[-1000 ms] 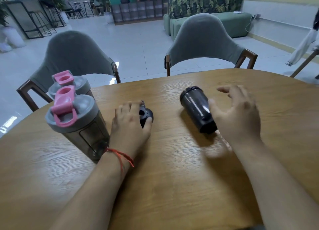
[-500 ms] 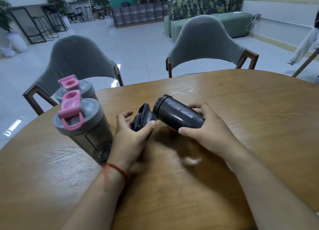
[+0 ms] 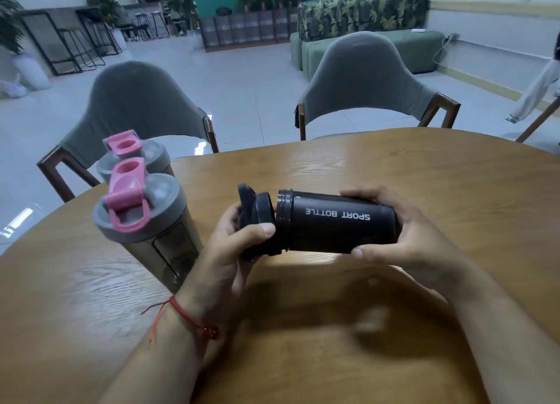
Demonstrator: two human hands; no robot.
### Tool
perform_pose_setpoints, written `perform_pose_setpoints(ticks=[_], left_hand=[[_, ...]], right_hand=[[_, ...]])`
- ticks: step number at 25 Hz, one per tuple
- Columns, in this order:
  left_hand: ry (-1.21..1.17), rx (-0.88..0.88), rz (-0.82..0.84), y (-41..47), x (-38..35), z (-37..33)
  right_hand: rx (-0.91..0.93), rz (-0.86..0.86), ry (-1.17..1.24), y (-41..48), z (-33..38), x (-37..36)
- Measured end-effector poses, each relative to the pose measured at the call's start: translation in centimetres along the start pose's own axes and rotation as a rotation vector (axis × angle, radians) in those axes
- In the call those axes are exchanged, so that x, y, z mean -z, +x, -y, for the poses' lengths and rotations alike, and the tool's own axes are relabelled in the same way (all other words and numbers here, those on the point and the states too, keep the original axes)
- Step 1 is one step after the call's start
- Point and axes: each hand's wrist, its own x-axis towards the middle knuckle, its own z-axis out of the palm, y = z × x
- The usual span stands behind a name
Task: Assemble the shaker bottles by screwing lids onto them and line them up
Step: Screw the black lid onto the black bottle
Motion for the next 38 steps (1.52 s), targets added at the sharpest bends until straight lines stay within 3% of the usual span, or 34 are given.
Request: perform_pose_setpoints(ticks=[24, 27, 30, 33, 36, 38], left_hand=[[0.168, -0.001, 0.050, -0.4, -0.2, 0.2], [0.196, -0.049, 0.063, -0.5, -0.1, 0.2], [0.423, -0.169, 0.109, -1.2, 0.2, -0.6], [0.580, -0.202, 0.133, -1.7, 0.2, -0.8], [0.444, -0.177, 0.106, -1.2, -0.2, -0.2], [0.252, -0.093, 0.043, -0.5, -0.2, 0.3]], right_hand=[[0.078, 0.078, 0.017, -0.1, 0.4, -0.7], [0.017, 0.092, 0.067, -0.1, 0.3, -0.6], [-0.161, 0.106, 0.225, 0.1, 0.1, -1.2], [-0.305, 0.130, 0.170, -0.1, 0.0, -1.6], [-0.266, 0.071, 0.315, 0.1, 0.2, -1.2], [-0.126, 0.010, 0.345, 0.2, 0.1, -0.9]])
